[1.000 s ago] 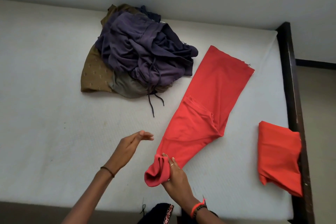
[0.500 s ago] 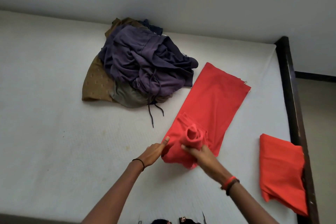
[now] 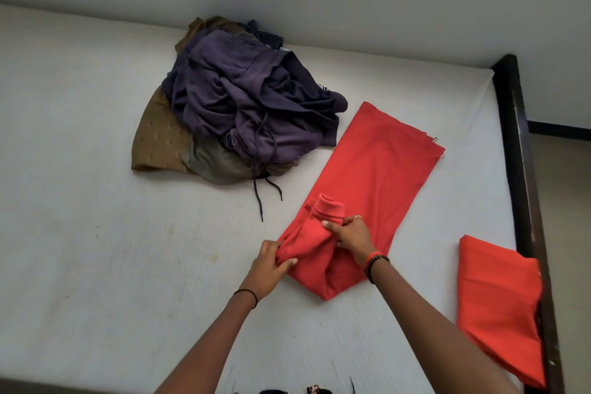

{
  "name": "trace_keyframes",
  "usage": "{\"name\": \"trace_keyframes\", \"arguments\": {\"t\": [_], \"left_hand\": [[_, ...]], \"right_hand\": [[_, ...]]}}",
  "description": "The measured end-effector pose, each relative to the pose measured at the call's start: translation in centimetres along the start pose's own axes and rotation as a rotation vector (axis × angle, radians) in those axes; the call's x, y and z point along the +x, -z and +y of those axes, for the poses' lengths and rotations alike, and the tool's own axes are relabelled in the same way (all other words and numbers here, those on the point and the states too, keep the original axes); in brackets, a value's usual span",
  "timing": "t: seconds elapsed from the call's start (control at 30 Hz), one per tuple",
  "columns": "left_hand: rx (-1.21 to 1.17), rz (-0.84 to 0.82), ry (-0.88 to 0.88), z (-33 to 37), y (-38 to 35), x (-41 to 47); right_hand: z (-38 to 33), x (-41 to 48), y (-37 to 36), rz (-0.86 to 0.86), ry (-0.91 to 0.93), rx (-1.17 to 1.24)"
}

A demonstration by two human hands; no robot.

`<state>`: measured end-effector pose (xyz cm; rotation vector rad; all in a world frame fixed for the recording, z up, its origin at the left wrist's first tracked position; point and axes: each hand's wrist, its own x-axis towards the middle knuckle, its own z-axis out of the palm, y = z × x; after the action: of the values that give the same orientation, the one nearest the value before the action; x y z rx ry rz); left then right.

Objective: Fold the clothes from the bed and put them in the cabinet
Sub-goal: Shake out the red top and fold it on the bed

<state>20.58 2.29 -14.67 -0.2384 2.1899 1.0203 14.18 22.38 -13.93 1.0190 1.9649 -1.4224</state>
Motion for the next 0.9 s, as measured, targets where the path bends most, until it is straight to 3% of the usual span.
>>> {"name": "trace_keyframes", "arguments": {"t": [0.07,0.13,0.2,0.27,0.37,0.47,0.6,0.9], "left_hand": [[0.099,0.134,0.020,-0.6,-0.4,0.2],[0.018,0.180,0.079,-0.6,-0.3,0.1],[-0.227,0.181,0.148,-0.4,-0.2,0.0],[-0.420,0.208,0.243,0.0,-0.2,-0.3],[-0.662,0.211,0.399,0.4,-0.8,-0.7],[-0.832,0.140,0.444,0.7,-1.6,-0.8],[-0.940,-0.007,0.524,2.4,-1.1,-0.4],[-1.104,-0.043,0.447,7.7,1.0,-1.3]], "right_hand": [[0.3,-1.0,-0.6,0.242,0.202,-0.307],[0.6,-2.9,-1.3,0.419,0.514,-0.697],[0.9,-4.6,-2.4,0.438,0.772,-0.887],[1.6,-5.0,-3.4,0.342,0.854,-0.970],[2.2,-4.2,-3.6,0.188,0.737,-1.046],[2.3,-2.9,-2.9,-0.057,0.596,-1.038],[0.6,-1.9,-2.7,-0.155,0.495,-0.995],[-4.6,-2.7,-1.3,-0.286,0.285,-1.023]]}}
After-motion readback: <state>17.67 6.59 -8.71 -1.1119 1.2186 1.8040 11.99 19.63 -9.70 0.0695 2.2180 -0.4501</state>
